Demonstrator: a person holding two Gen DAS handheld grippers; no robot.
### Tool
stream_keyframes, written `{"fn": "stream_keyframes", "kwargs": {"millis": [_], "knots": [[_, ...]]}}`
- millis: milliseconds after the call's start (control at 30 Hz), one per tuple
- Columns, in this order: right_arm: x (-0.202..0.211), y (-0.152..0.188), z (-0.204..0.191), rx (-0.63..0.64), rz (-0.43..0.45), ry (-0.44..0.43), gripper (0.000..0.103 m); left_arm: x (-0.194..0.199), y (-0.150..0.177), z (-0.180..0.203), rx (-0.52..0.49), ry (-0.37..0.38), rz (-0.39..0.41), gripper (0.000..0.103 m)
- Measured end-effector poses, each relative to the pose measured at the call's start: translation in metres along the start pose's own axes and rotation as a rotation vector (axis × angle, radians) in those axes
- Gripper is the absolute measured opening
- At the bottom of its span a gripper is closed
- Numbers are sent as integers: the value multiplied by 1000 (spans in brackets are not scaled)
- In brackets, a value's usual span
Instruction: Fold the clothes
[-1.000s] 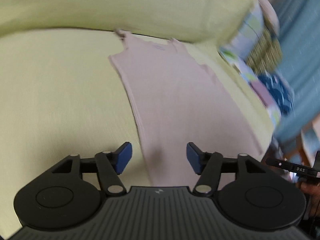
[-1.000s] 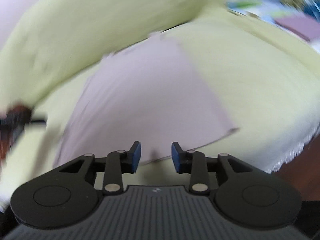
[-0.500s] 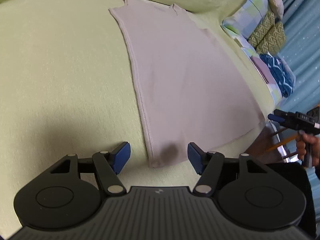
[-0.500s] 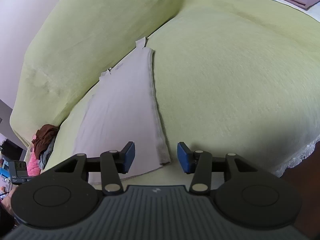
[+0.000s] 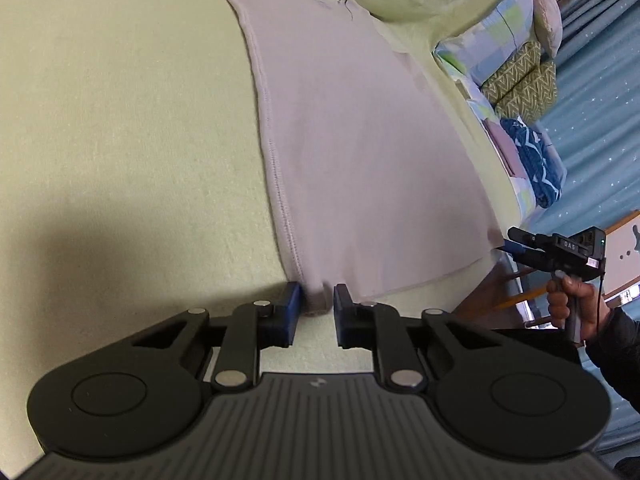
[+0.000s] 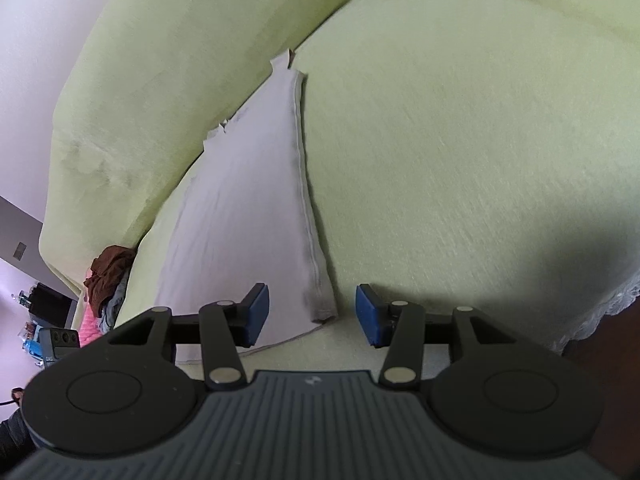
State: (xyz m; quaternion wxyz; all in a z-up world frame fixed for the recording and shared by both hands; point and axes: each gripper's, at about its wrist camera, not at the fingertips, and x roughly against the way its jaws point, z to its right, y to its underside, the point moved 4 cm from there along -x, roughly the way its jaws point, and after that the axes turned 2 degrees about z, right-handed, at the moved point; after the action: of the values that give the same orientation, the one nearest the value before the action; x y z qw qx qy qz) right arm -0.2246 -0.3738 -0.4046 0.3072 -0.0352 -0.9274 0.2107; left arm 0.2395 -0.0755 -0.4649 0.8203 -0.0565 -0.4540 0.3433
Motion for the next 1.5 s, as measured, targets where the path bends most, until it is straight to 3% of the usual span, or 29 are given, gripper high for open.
{"fn": "stream_keyframes", "kwargs": {"millis": [100,133,200,267,600,967,1233,1333,1367,1433,1500], "knots": [[-5,-1,2,-20,-13,-21,41,-2,-1,3,-7,-9,7,17],[-7,-2,2,-29,-20,-30,40,-3,-1,3,-7,-16,10,13],[-12,-2,2,-27,-45,-28,18,-5,-1,4,-6,-19,13,3],[-18,-2,1,-20,-73,-21,2,-7,0,6,-6,-17,16,0],[3,-12,-4,22,-153,15,1,6,20,35,-43,-4,43,0],[17,-20,-1,70,-222,70,1,6,42,49,-12,10,48,0],[16,-18,7,99,-231,103,1,-8,48,51,-55,-60,25,0],[13,-17,5,130,-224,136,2,-8,50,55,-101,-118,1,1],[12,-16,5,143,-219,161,4,-7,50,55,-112,-138,-7,7],[14,-15,2,171,-206,193,7,-3,51,54,-122,-173,-12,35],[20,-16,-7,222,-166,247,26,12,46,53,-144,-205,22,39]]}}
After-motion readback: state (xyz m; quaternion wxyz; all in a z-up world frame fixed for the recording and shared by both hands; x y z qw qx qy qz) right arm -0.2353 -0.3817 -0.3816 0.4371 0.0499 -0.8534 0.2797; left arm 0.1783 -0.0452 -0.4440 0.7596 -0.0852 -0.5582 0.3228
